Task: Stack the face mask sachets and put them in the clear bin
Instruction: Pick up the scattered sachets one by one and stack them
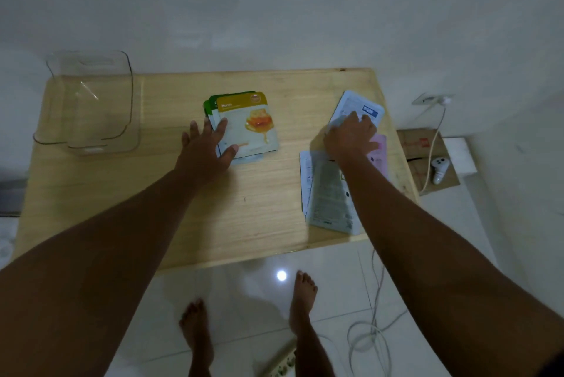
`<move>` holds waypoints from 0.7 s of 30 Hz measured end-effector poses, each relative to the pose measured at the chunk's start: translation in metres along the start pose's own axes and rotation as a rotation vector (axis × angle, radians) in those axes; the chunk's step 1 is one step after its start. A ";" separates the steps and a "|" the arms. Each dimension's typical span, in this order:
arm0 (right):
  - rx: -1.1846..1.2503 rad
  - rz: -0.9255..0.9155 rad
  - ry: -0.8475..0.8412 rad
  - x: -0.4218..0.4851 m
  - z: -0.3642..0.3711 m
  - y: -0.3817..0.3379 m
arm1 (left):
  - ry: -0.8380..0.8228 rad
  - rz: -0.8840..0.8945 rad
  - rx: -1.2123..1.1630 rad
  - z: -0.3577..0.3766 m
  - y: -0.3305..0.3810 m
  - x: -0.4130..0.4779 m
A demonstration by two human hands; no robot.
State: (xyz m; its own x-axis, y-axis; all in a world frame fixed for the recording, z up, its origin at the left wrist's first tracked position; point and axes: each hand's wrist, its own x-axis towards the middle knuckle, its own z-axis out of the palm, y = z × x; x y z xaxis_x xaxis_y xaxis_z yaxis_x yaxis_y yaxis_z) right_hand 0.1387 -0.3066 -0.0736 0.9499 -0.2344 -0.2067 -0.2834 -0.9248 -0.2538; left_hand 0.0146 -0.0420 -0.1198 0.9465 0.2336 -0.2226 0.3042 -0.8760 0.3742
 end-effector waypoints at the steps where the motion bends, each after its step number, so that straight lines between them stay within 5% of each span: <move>1: 0.019 0.051 0.009 0.007 -0.004 0.006 | -0.002 0.007 0.008 0.000 0.001 0.000; 14: 0.240 0.256 -0.046 0.056 -0.020 0.028 | 0.001 0.030 0.036 0.005 0.001 0.000; 21: 0.337 0.163 -0.024 0.065 -0.028 0.029 | -0.004 0.029 -0.001 0.005 0.001 -0.002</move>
State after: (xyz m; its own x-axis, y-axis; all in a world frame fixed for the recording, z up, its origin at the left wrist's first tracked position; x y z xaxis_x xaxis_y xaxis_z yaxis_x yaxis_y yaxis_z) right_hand 0.1955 -0.3573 -0.0682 0.8864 -0.3600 -0.2909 -0.4621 -0.7244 -0.5115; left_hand 0.0124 -0.0456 -0.1234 0.9544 0.2067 -0.2155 0.2772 -0.8817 0.3817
